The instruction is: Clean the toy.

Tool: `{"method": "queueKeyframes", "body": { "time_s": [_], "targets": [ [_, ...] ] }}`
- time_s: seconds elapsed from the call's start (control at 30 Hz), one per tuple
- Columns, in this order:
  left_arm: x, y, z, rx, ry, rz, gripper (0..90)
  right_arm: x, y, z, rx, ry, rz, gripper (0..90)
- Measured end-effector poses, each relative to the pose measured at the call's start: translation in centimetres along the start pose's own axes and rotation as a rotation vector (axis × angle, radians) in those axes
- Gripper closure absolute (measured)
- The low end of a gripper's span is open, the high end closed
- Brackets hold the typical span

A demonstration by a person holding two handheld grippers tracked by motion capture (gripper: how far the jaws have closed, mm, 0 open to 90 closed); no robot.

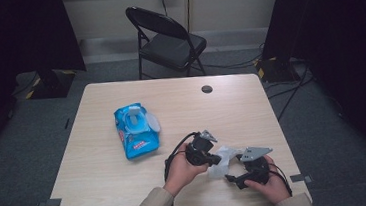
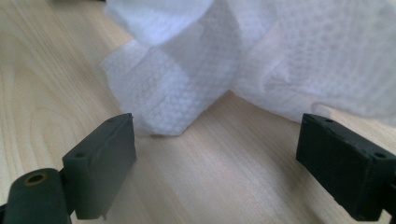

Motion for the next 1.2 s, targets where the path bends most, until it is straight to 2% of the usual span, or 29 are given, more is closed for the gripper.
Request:
{"method": "queueKeyframes", "body": {
  "time_s": [0.1,0.27,0.5,0.63,0.67,0.73,0.8,0.87,0.9,0.97,1.2],
  "targets": [
    [-0.3,-0.1,0.0,0.002,-0.011,-0.011,88.5,0.0,0.0,0.0,0.0,0.0,0.0,11.3],
    [-0.8,-0.2,0.1,0.007,-0.005,-0.005,86.0,0.0,0.0,0.0,0.001,0.0,-0.001,11.3],
    [-0.9,0.1,0.0,0.011,-0.036,-0.02,83.3,0.0,0.0,0.0,0.001,-0.001,0.0,11.4],
    [-1.0,0.4,-0.1,0.026,-0.029,-0.023,71.3,0.0,0.0,0.0,0.001,-0.002,0.0,11.4],
    [-1.0,0.4,-0.1,0.025,-0.035,-0.029,65.8,0.0,0.0,0.0,0.001,-0.002,0.0,11.4],
    [-1.1,0.6,-0.2,0.045,-0.057,-0.035,60.9,0.0,0.0,0.0,0.001,-0.001,0.0,11.4],
    [-1.1,0.8,-0.2,0.04,-0.056,-0.043,49.7,0.0,0.0,0.0,0.001,-0.001,0.0,11.4],
    [-1.2,0.9,-0.1,0.043,-0.067,-0.049,48.5,0.0,0.0,0.0,0.001,-0.001,0.0,11.4],
    [-1.2,1.0,-0.1,0.046,-0.073,-0.055,45.2,0.0,0.0,0.0,0.001,-0.002,0.0,11.4],
    [-1.3,1.1,0.0,0.045,-0.053,-0.045,40.7,0.0,0.0,0.0,0.001,-0.001,0.0,11.4],
    [-1.7,2.1,-0.2,0.044,-0.091,-0.049,31.5,0.0,0.0,0.0,0.001,-0.002,0.0,11.4]
  ]
}}
Point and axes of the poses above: each handheld gripper's, and its own axes: y roughly backward along the jaws, x roughly out of its top, z roughly to its right, the point moved 3 cm from there along -y, roughly forward along the jaws, and after that the axes turned 11 degrees about z, right-handed, at the moved point
